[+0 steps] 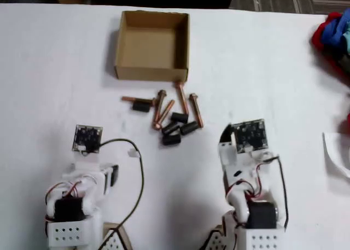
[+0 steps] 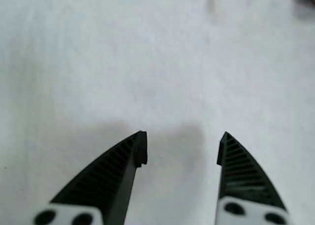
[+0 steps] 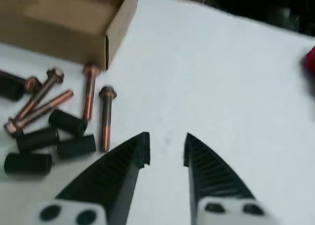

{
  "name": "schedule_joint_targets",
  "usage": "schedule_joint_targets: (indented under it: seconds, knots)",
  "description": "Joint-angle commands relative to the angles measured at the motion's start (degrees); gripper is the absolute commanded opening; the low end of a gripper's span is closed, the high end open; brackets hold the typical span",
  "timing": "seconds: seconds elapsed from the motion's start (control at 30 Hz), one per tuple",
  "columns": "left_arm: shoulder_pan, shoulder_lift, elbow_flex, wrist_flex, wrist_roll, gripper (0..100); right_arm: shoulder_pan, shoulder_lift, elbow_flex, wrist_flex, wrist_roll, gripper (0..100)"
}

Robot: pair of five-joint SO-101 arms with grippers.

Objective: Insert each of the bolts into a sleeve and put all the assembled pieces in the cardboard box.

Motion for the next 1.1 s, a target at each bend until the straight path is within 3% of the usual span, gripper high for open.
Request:
schedule_joint_targets:
  seconds: [0.0, 0.27, 0.43, 0.6, 0.9, 1.07]
  knots:
    - [-0.2, -0.1, 1.2, 0.1, -0.2, 25, 0.6, -0.6, -11.3, -0.7, 0.8, 14.9]
    - [-0.2, -0.1, 1.2, 0.1, -0.2, 25, 1.2, -0.1, -31.2, 1.3, 0.8, 14.9]
    - [-0.2, -0.1, 1.2, 0.1, -0.2, 25, 1.1, 0.0, -31.3, -2.5, 0.8, 15.1]
    - [-0.2, -0.1, 1.2, 0.1, -0.2, 25, 0.3, 4.1, -22.4, -13.5, 1.3, 15.1]
    - [-0.2, -0.1, 1.2, 0.1, -0.2, 25, 4.0, 17.5, -23.6, -34.2, 0.9, 14.7]
    - [-0.2, -0.1, 1.2, 0.1, -0.2, 25, -0.4, 24.2, -24.2, -45.8, 1.3, 5.9]
